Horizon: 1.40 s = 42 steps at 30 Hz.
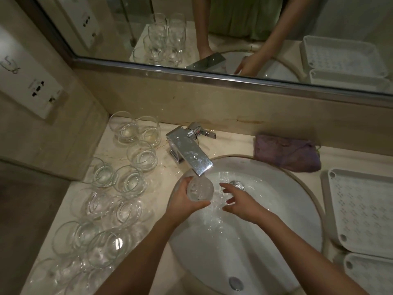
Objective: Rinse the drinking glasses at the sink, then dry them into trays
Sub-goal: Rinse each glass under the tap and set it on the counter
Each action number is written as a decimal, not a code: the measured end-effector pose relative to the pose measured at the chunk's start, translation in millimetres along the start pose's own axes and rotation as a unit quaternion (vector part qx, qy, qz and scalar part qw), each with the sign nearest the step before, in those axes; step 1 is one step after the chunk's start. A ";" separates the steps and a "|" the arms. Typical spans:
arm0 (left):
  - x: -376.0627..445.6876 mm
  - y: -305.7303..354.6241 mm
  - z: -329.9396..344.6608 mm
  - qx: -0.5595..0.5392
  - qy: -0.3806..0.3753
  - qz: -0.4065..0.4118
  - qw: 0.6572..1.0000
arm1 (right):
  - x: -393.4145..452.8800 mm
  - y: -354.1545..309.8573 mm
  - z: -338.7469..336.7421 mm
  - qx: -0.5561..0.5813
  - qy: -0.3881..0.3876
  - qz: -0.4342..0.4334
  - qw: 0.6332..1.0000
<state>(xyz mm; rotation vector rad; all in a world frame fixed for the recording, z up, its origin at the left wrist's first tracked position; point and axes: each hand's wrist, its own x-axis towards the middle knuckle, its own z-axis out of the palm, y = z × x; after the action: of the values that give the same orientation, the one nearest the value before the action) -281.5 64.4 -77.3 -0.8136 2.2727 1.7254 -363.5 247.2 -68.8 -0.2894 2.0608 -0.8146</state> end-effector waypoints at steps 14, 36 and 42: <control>-11.6 16.4 -8.1 0.073 -0.005 0.037 0.997 | -5.7 -5.4 3.9 -0.063 -0.002 -0.008 0.998; -94.5 96.9 -30.4 0.635 0.148 0.283 0.704 | -81.4 -61.6 -16.2 -0.249 0.074 -0.132 0.957; -108.3 127.7 -53.2 0.687 0.201 0.385 0.583 | -99.1 -92.6 -31.4 -0.281 0.131 -0.174 0.935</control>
<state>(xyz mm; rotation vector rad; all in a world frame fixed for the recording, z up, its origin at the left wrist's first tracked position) -247.4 72.1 94.9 0.2708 3.3314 -0.7173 -339.0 238.5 68.0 -0.9257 2.5114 -0.4583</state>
